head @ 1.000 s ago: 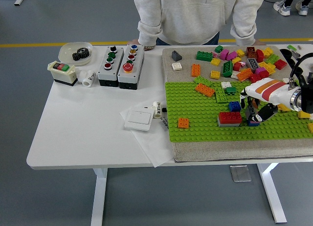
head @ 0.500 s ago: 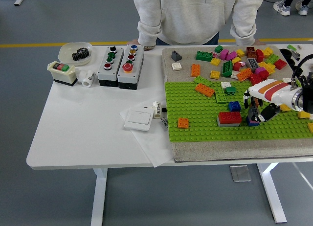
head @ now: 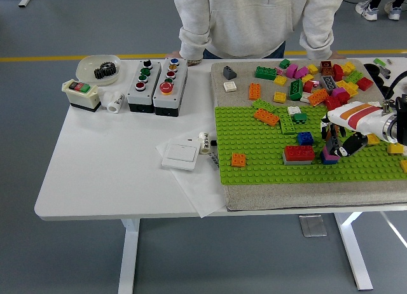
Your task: Pick up the brick,pile it on top of brick,press brick,pick up the brick,pile it on top of brick,press brick
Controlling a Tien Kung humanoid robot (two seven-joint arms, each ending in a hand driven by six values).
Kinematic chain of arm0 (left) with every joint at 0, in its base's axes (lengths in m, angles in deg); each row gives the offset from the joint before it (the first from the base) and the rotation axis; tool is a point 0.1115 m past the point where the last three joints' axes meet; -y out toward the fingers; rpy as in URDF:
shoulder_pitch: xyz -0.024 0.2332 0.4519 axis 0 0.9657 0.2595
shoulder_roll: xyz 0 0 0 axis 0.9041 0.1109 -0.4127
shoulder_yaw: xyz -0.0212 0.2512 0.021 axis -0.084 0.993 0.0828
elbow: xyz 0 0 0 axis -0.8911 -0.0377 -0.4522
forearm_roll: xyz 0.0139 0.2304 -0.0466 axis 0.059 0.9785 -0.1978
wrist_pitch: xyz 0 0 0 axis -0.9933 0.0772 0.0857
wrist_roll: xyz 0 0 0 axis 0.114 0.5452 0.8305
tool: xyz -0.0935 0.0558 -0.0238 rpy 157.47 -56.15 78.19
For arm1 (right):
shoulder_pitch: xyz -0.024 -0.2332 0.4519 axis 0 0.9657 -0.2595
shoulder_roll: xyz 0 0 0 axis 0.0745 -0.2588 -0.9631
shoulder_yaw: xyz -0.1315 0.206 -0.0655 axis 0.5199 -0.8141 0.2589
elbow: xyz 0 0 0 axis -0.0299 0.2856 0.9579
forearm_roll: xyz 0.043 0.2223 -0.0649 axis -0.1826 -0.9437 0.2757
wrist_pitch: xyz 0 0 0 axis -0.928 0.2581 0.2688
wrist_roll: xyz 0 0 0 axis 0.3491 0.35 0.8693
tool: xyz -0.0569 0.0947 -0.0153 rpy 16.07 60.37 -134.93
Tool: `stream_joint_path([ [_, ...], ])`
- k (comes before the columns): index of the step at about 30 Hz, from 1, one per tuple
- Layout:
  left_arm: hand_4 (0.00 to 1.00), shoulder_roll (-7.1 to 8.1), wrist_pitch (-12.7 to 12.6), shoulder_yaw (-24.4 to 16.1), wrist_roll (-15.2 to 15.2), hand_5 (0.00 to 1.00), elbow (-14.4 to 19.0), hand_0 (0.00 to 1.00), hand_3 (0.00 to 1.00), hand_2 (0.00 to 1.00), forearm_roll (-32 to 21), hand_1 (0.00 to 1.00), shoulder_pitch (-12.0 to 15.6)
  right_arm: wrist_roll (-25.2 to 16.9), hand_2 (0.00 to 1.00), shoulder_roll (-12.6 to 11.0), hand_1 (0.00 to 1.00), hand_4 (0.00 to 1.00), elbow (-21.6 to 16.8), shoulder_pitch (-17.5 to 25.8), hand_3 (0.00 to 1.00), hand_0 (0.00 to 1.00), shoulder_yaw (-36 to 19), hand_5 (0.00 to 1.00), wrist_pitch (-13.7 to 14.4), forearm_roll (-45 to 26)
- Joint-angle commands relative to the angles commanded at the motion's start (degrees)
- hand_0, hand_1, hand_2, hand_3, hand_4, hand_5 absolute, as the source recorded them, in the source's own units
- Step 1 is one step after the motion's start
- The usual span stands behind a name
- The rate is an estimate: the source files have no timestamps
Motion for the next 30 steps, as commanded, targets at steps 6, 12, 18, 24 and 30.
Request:
stream_joint_path([
  [6,0.761,-0.03,0.0,0.0,0.0,0.640,0.0,0.766,0.672,0.786,0.0,0.792,0.0,-0.1,0.446,0.3,0.391,0.830,0.2,0.0,0.523,0.302,0.1,0.022,0.0,-0.1],
  [12,0.761,-0.03,-0.1,-0.1,0.0,0.640,0.0,0.767,0.672,0.787,0.0,0.794,0.0,-0.1,0.446,0.6,0.391,0.833,0.7,0.0,0.523,0.303,0.1,0.020,0.1,0.1],
  [18,0.762,0.00,-0.1,-0.1,0.1,0.640,0.0,0.767,0.672,0.787,0.1,0.793,0.1,0.0,0.447,0.8,0.393,0.832,1.0,-0.1,0.525,0.304,0.2,0.019,0.2,0.7],
  [24,0.762,0.00,0.0,-0.2,0.2,0.640,0.1,0.767,0.672,0.787,0.3,0.792,0.2,-0.1,0.455,0.9,0.398,0.827,1.2,-0.2,0.526,0.305,0.2,0.020,0.1,1.2],
  [30,0.762,0.01,0.0,-0.3,0.2,0.640,0.1,0.767,0.672,0.787,0.4,0.792,0.3,-0.2,0.473,1.0,0.415,0.788,1.3,-0.1,0.523,0.311,0.2,0.045,-0.3,1.5],
])
